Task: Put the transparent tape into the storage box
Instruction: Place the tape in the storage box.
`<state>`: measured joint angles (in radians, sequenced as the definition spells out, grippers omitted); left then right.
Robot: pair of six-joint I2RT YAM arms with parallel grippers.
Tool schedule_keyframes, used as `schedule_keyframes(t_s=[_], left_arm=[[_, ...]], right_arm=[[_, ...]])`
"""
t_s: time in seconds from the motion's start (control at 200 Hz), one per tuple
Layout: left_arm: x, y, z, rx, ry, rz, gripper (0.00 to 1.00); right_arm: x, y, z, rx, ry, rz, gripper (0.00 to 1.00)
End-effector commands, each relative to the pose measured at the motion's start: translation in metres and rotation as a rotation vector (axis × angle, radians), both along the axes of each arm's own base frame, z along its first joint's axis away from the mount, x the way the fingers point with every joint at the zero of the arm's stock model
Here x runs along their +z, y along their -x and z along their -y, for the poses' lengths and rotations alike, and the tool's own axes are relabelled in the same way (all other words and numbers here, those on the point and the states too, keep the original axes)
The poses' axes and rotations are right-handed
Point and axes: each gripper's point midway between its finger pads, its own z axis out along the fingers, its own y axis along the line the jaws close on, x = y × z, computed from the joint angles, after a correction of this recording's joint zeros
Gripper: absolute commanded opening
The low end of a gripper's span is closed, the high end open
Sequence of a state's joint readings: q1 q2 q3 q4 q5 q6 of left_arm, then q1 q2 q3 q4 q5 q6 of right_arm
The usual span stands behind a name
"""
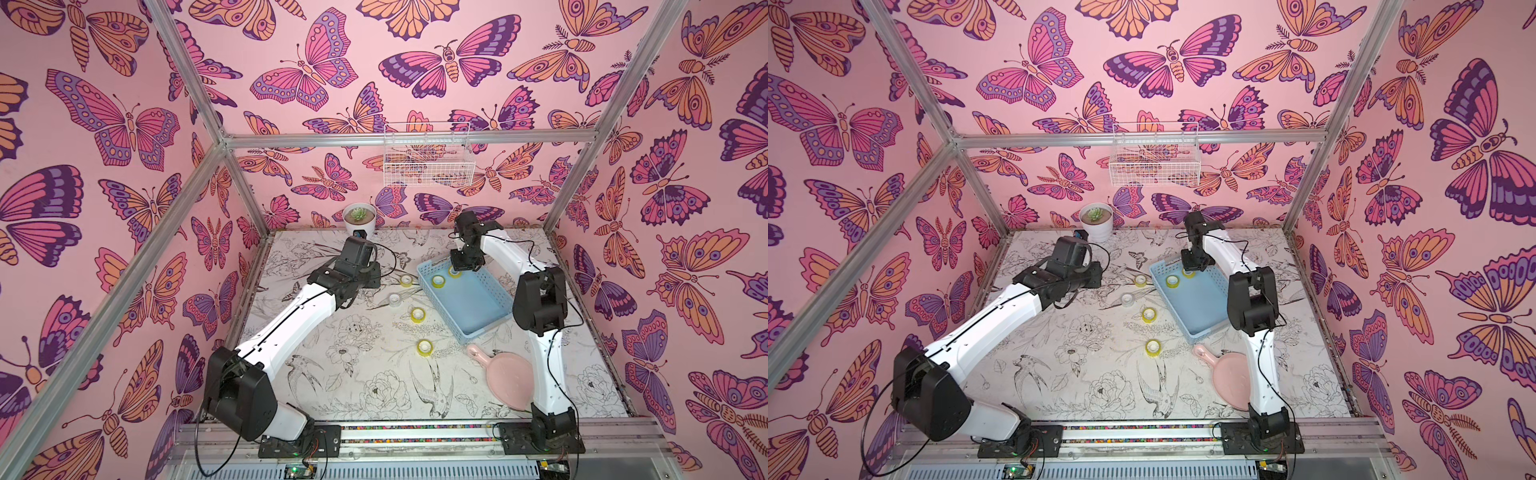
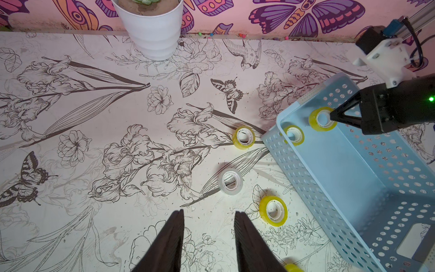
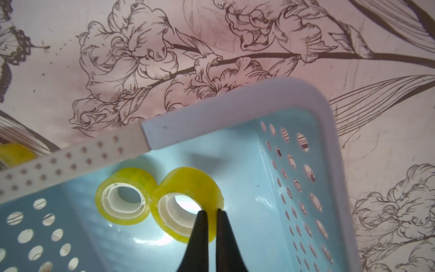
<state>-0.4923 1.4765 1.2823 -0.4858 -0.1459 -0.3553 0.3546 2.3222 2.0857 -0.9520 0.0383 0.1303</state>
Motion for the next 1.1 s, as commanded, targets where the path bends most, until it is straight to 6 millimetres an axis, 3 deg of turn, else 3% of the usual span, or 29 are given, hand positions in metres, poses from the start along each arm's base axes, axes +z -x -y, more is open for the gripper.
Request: schedule_keyframes(t_s=[0.0, 0.165, 0.646, 0.856, 1.092], left_arm=[[0.009, -0.005, 0.007, -0.024, 0.011, 0.024, 0.41], [0.008, -0.007, 0.008, -0.028, 0.005, 0.023, 0.42], [0.003, -0.007, 0.008, -0.025, 0.005, 0.013, 0.42], [0.002, -0.006, 0.007, -0.023, 0.0, 0.011, 0.43], [-0.003, -0.005, 0.007, -0.028, -0.004, 0.001, 0.46]], right_arm=[[-0.007, -0.006, 0.007, -0.03, 0.021, 0.016, 0.0], [-0.016, -0.007, 0.009, -0.036, 0.037, 0.012, 0.0], [-0.034, 0.004, 0.013, -0.052, 0.051, -0.028, 0.14], [-0.024, 0.0, 0.013, -0.057, 0.046, 0.002, 0.33], [0.001, -0.006, 0.009, -0.057, 0.02, 0.049, 0.36]])
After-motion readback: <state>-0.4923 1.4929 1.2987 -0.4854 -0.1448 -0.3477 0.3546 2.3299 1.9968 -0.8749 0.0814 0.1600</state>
